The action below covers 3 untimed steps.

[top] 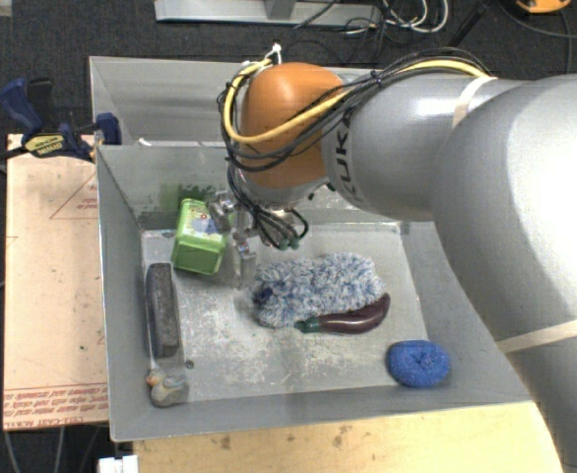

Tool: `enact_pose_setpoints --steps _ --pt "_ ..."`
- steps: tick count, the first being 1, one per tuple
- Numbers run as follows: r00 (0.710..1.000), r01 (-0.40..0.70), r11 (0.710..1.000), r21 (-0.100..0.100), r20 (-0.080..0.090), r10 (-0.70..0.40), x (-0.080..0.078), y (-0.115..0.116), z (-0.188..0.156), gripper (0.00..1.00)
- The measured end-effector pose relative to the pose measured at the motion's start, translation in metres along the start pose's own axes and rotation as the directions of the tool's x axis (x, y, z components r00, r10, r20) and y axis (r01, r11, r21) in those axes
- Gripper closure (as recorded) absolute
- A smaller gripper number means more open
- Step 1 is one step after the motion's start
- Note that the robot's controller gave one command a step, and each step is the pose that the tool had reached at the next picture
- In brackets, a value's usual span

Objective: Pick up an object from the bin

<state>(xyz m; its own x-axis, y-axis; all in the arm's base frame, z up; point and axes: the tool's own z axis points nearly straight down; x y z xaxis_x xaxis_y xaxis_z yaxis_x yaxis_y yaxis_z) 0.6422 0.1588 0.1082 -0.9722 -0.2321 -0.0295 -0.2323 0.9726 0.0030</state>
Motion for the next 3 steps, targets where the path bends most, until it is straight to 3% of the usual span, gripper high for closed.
enact_pose_setpoints --steps 1,2,3 --pt "1.0 0.0 1.0 0.0 0.001 0.0 0.0 0.0 0.0 0.0" --pt "1.0 -0.016 1.0 -0.003 0.016 0.016 -0.002 -0.032 0.002 0.0" --pt "1.0 -0.007 1.0 0.001 -0.024 0.007 0.025 -0.04 0.024 0.0"
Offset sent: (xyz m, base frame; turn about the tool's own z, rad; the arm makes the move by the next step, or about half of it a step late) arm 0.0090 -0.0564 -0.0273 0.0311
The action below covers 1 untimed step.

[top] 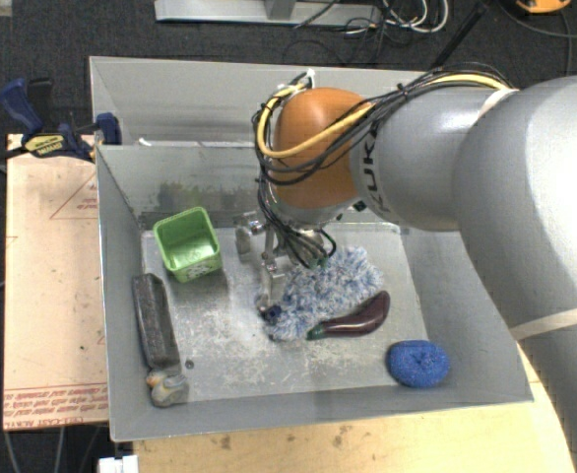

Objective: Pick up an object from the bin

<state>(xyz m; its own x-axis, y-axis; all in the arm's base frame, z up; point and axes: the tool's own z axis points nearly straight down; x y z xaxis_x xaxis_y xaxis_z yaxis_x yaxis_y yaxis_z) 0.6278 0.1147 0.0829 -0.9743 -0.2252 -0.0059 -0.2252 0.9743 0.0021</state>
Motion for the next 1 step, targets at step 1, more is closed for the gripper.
enact_pose_setpoints --steps 1 --pt "0.99 0.138 0.99 0.0 -0.003 -0.138 0.0124 -0.0473 0.0097 0.0"
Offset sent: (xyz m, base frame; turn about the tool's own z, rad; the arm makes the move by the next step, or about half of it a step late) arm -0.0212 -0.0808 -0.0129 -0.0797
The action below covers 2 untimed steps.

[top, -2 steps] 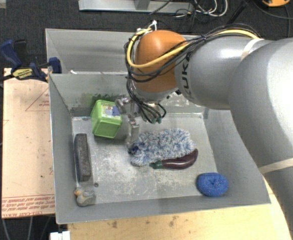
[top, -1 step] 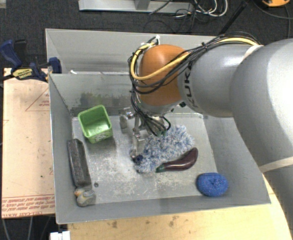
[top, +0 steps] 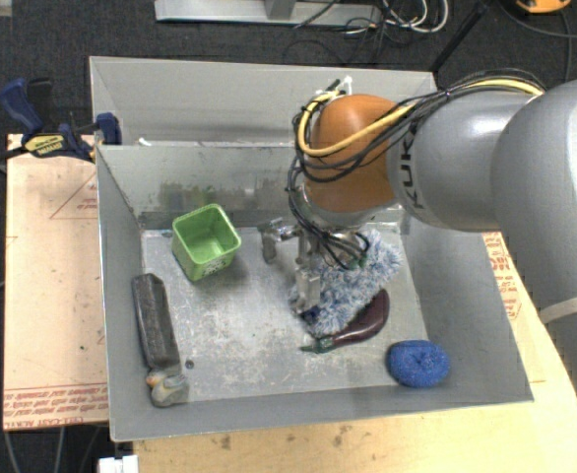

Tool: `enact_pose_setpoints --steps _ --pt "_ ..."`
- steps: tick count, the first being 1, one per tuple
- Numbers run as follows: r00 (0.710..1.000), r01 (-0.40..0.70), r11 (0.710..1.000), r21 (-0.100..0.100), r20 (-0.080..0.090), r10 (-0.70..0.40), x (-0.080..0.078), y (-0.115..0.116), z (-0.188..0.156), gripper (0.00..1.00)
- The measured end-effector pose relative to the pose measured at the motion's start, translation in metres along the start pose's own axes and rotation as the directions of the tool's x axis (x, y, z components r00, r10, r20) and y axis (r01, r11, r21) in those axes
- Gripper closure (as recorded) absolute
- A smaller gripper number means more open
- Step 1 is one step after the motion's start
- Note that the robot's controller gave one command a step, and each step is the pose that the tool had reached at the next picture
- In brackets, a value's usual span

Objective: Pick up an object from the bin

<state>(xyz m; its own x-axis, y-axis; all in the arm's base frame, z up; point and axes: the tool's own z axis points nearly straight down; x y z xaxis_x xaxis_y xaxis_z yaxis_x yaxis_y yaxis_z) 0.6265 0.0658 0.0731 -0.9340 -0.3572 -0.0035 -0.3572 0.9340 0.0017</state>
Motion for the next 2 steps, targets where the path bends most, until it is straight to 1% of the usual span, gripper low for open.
enact_pose_setpoints --steps 1,2 --pt "0.998 -0.06 0.998 0.0 -0.001 0.06 0.029 -0.022 0.002 0.0" --pt "0.999 -0.045 0.999 -0.001 0.0 0.045 0.027 -0.046 0.003 0.0"
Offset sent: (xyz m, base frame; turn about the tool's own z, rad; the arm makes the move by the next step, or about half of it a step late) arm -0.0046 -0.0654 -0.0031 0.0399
